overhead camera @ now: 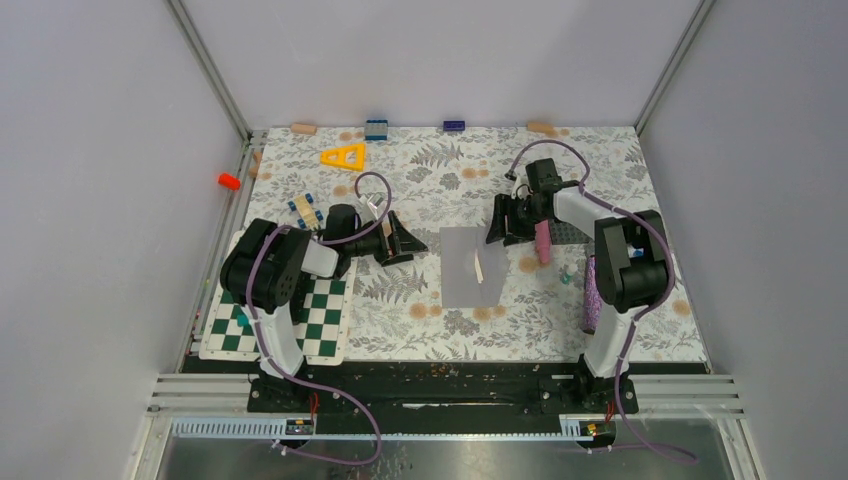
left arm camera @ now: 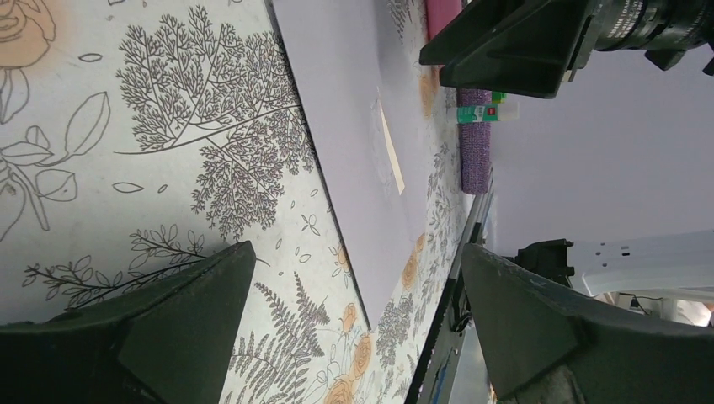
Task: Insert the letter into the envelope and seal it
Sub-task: Place the letter in the envelope, then pick up the solid glue from the center of the board.
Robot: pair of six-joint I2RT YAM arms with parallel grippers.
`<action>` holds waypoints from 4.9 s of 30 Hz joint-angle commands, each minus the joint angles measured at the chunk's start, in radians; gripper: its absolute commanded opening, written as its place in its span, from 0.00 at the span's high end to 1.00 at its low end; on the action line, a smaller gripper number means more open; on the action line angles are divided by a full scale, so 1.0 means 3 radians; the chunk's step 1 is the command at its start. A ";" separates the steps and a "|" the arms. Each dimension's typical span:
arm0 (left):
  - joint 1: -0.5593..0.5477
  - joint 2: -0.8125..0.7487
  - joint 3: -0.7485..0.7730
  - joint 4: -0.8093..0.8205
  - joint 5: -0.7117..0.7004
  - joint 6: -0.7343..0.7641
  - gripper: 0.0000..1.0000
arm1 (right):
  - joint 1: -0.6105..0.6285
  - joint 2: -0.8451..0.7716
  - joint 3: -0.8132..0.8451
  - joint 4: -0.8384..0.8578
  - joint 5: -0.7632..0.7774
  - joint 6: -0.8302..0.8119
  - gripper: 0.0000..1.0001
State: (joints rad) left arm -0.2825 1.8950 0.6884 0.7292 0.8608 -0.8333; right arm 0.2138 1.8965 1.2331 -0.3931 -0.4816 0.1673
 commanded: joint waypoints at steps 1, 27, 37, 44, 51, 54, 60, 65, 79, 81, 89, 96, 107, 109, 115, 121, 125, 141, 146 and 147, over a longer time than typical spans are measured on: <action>0.0011 -0.0121 0.0062 -0.0150 -0.0156 0.0194 0.01 | 0.0010 -0.0372 0.0129 -0.0182 0.0266 -0.0246 0.36; -0.0149 -0.0757 0.0308 -0.1018 -0.0449 0.0942 0.01 | -0.0027 -0.2178 -0.0812 -0.1154 0.2056 -0.1966 0.22; -0.0191 -0.0886 0.0323 -0.1047 -0.0436 0.1006 0.01 | -0.0170 -0.2147 -0.1276 -0.0723 0.1903 -0.2038 0.23; -0.0204 -0.0875 0.0323 -0.1019 -0.0418 0.0991 0.01 | -0.0341 -0.2111 -0.1486 -0.0271 0.1621 -0.2018 0.31; -0.0203 -0.0850 0.0332 -0.1019 -0.0415 0.0994 0.01 | -0.0428 -0.1988 -0.1526 -0.0156 0.1412 -0.2005 0.46; -0.0204 -0.0839 0.0337 -0.1019 -0.0415 0.0998 0.01 | -0.0431 -0.1943 -0.1529 -0.0194 0.1462 -0.2041 0.48; -0.0209 -0.0820 0.0354 -0.1019 -0.0406 0.0993 0.01 | -0.0444 -0.1925 -0.1559 -0.0247 0.1498 -0.2084 0.48; -0.0214 -0.0826 0.0354 -0.1029 -0.0409 0.1002 0.01 | -0.0462 -0.1862 -0.1554 -0.0240 0.1508 -0.2101 0.56; -0.0214 -0.0863 0.0349 -0.1037 -0.0401 0.1015 0.01 | -0.0552 -0.2236 -0.1785 -0.0186 0.1380 -0.2193 0.24; -0.0214 -0.0875 0.0340 -0.1031 -0.0403 0.1014 0.01 | -0.0621 -0.2341 -0.1855 -0.0105 0.1290 -0.2208 0.24; -0.0214 -0.0916 0.0316 -0.1019 -0.0409 0.1025 0.01 | -0.0858 -0.2630 -0.2169 0.0295 0.0729 -0.2510 0.30; -0.0214 -0.0970 0.0298 -0.1019 -0.0420 0.1047 0.01 | -0.1190 -0.2734 -0.2370 0.0558 0.0230 -0.2791 0.32; -0.0214 -0.0953 0.0297 -0.1014 -0.0429 0.1051 0.01 | -0.1502 -0.2808 -0.2850 0.1134 -0.0494 -0.3373 0.36; -0.0214 -0.0951 0.0299 -0.1014 -0.0430 0.1054 0.01 | -0.1521 -0.2781 -0.2893 0.1217 -0.0496 -0.3375 0.38; -0.0214 -0.0916 0.0308 -0.1014 -0.0435 0.1055 0.01 | -0.1590 -0.2648 -0.2957 0.1518 -0.0489 -0.3347 0.46; -0.0214 -0.0912 0.0308 -0.1020 -0.0445 0.1068 0.01 | -0.1628 -0.2574 -0.2948 0.1648 -0.0528 -0.3292 0.54; -0.0211 -0.0909 0.0313 -0.1023 -0.0443 0.1065 0.01 | -0.1633 -0.2570 -0.2958 0.1648 -0.0566 -0.3329 0.74; -0.0393 -0.1405 0.0973 -0.1907 -0.0343 0.2083 0.01 | -0.1429 -0.3297 -0.1748 -0.0095 -0.1537 -0.3012 0.92; -0.0425 -0.1444 0.1264 -0.1960 -0.0022 0.2088 0.01 | -0.0800 -0.3004 -0.1145 -0.0753 -0.1747 -0.2861 0.92; -0.0439 -0.1446 0.1293 -0.1938 0.0092 0.2046 0.01 | -0.0742 -0.2914 -0.1046 -0.0767 -0.1906 -0.2686 0.92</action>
State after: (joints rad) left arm -0.4084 1.4899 1.0138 0.1650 0.7788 -0.2596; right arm -0.1028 0.9489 0.8108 -0.4343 -0.8921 -0.7391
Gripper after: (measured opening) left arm 0.989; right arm 0.317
